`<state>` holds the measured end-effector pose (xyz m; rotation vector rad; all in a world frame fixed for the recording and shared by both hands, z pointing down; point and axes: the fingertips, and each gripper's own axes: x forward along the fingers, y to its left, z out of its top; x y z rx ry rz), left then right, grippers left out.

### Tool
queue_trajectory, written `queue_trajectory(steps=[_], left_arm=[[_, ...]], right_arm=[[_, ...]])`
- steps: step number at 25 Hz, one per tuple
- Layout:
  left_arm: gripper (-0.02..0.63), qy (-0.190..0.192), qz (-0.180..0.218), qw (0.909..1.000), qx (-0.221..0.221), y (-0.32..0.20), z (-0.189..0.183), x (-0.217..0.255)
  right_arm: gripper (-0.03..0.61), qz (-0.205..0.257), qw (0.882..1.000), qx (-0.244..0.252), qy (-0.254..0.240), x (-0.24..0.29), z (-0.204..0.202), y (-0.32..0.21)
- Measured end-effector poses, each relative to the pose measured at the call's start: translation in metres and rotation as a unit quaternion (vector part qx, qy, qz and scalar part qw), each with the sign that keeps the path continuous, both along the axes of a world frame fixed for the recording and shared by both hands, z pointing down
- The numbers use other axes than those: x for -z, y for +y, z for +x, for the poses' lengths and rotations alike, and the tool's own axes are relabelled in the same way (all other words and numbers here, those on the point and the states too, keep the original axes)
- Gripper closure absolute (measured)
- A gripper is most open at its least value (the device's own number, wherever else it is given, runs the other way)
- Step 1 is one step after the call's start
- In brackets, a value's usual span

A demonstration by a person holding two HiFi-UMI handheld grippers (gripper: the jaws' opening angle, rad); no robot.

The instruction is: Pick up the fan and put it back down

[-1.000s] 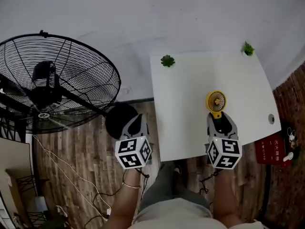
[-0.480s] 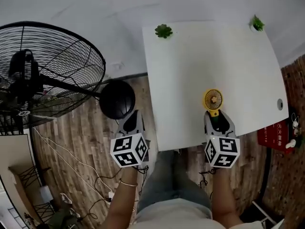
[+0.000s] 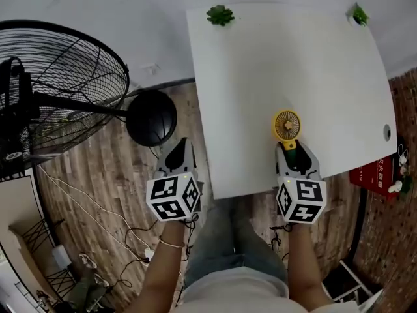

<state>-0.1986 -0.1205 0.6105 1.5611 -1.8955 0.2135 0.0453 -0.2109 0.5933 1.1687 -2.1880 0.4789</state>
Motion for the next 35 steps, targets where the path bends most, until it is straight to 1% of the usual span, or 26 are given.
queue_trajectory(steps=[10, 21, 35], left_arm=[[0.603, 0.007, -0.003, 1.0000, 0.006, 0.009, -0.009, -0.008], [0.603, 0.018, -0.003, 0.9998, 0.007, 0.011, -0.011, -0.012], [0.603, 0.023, -0.003, 0.9997, 0.012, 0.002, -0.008, -0.011]], right_arm=[[0.400, -0.015, 0.999, -0.001, 0.031, -0.014, 0.000, 0.008], [0.400, -0.027, 0.998, -0.004, 0.053, -0.023, -0.003, 0.012], [0.399, -0.040, 0.997, 0.005, 0.063, -0.031, -0.005, 0.008]])
